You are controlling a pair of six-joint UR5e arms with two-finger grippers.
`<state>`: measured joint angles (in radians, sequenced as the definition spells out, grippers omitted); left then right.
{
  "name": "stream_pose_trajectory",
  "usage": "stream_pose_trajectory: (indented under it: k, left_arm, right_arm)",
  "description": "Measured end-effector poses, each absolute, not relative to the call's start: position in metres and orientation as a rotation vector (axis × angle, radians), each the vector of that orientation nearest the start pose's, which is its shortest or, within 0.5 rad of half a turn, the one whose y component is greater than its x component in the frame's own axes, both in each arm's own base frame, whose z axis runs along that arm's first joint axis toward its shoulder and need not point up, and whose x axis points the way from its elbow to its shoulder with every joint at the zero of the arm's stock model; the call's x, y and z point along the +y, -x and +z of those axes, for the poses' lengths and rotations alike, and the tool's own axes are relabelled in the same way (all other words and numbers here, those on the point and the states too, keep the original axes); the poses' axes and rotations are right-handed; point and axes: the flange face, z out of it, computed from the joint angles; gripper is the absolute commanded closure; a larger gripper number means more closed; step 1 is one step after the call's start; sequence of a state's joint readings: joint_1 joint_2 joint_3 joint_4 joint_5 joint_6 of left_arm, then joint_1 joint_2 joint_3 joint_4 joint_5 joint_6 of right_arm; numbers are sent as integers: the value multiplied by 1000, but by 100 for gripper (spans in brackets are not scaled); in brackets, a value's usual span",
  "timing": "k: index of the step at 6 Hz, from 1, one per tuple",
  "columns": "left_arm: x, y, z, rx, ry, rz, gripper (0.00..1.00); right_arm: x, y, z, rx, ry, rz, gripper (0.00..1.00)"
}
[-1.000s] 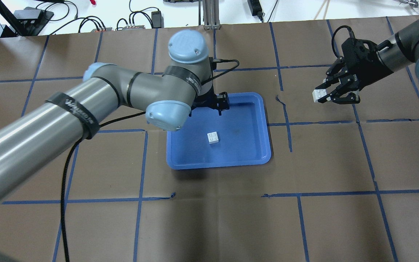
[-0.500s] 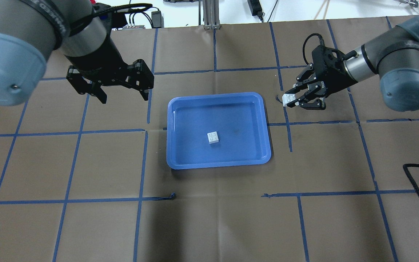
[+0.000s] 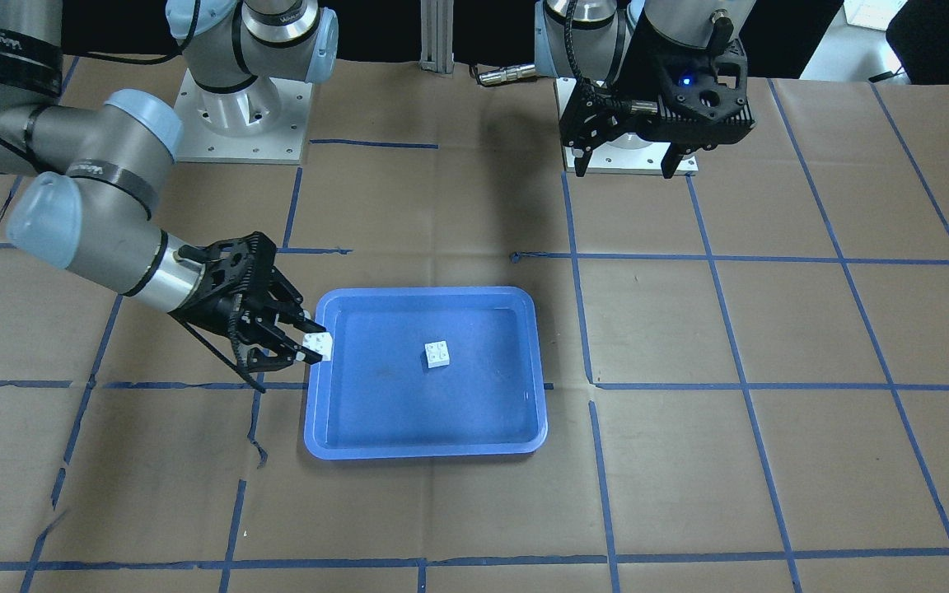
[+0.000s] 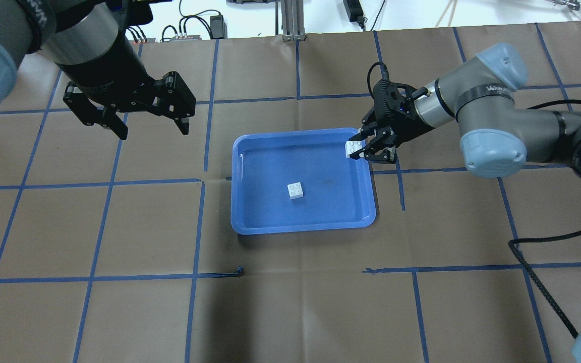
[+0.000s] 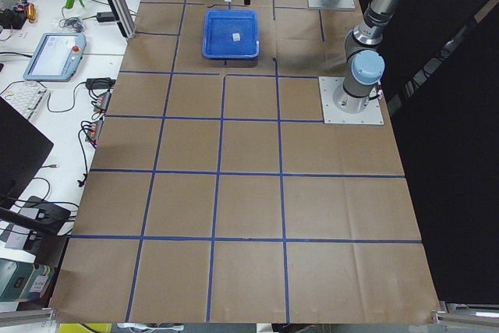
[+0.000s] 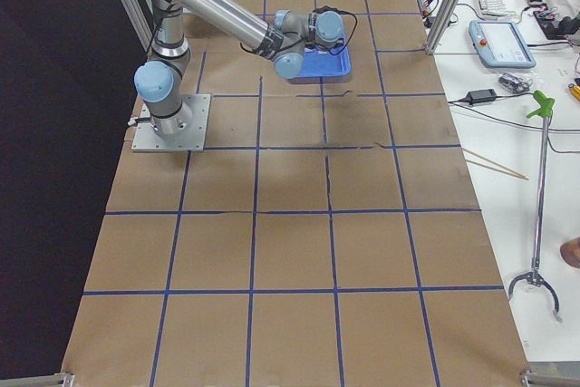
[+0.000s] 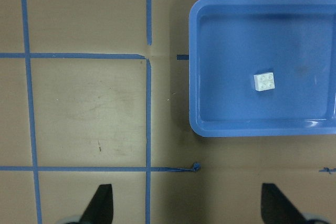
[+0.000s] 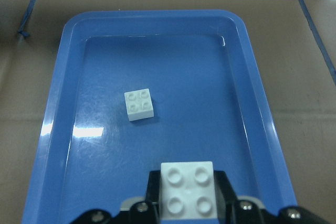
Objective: Assemble white blocks and place on blue tray
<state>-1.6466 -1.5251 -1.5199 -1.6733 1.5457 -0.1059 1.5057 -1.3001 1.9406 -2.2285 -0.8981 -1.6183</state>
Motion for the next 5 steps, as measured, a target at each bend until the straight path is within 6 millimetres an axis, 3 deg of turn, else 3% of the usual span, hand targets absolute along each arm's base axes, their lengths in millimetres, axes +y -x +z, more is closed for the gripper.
stream_pose_trajectory:
  k: [3,5]
  left_arm:
    - [-458,169,527,3164,53,7,1]
    - [-458,169,528,3164,53,5,1]
  right_arm:
    - [-527,-214,226,1890,1810,-680,72]
    - [-525,-235,197,1889,1807,-662,72]
